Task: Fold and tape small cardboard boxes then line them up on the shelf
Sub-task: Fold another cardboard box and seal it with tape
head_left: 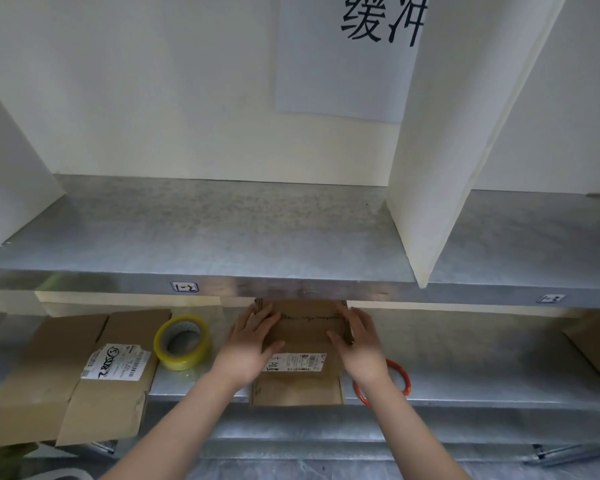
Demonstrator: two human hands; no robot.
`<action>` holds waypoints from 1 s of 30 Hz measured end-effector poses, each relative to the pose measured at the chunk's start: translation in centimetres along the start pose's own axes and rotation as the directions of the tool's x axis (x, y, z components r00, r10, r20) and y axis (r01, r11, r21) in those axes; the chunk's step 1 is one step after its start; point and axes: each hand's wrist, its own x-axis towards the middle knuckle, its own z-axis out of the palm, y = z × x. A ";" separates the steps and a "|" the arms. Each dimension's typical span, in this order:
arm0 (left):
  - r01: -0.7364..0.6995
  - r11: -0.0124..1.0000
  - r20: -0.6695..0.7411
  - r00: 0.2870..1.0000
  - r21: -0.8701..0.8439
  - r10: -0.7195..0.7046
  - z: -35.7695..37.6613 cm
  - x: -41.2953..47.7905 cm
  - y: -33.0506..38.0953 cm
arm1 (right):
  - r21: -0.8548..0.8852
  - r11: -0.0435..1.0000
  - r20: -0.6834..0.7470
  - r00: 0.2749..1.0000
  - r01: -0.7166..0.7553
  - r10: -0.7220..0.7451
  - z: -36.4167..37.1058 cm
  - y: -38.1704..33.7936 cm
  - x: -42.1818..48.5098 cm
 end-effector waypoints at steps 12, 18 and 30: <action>-0.089 0.938 -0.281 0.941 0.336 0.190 -3.3 -5.5 -0.4 | -0.382 0.814 -0.031 0.875 0.436 -0.483 0.7 -7.6 -4.2; 0.029 0.934 -0.198 0.979 0.357 0.046 -3.3 -10.7 -6.6 | -0.348 0.749 0.158 0.822 0.564 -0.547 8.6 -11.2 -7.6; 0.025 0.967 -0.018 1.000 0.254 -0.022 -2.6 -9.3 -17.1 | -0.573 0.728 0.130 0.918 0.377 -0.374 18.8 -13.7 -7.3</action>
